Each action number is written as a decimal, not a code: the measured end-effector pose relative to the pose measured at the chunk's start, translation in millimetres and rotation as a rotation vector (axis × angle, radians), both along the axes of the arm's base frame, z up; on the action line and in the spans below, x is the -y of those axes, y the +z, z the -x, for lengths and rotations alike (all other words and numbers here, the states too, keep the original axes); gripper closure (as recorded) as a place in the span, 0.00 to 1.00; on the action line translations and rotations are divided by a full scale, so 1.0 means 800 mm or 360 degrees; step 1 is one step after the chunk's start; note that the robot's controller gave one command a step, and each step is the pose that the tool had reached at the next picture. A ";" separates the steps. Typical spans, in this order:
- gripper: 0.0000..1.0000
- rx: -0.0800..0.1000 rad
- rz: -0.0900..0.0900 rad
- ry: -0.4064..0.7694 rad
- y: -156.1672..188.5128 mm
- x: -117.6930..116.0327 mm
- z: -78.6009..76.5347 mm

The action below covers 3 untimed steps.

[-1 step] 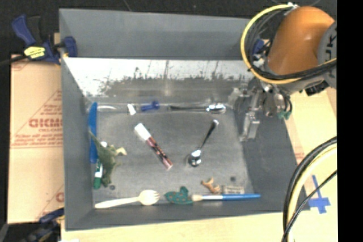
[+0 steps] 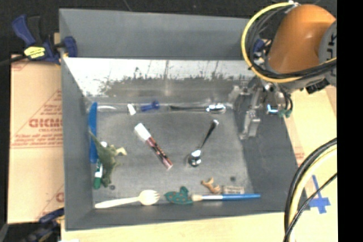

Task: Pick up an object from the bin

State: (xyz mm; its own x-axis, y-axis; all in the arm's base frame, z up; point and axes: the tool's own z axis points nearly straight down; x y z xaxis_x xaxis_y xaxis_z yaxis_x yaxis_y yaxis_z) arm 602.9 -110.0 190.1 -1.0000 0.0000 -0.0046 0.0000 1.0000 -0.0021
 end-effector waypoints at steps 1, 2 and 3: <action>0.00 0.0003 0.0003 0.0624 -0.126 -0.056 -0.017; 0.00 0.0016 0.0005 0.0240 -0.056 -0.032 -0.041; 0.00 -0.0004 -0.0003 0.0695 -0.148 -0.059 -0.019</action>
Offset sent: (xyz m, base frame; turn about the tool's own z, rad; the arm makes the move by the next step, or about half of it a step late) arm 0.0299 0.0275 -0.0496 -0.1528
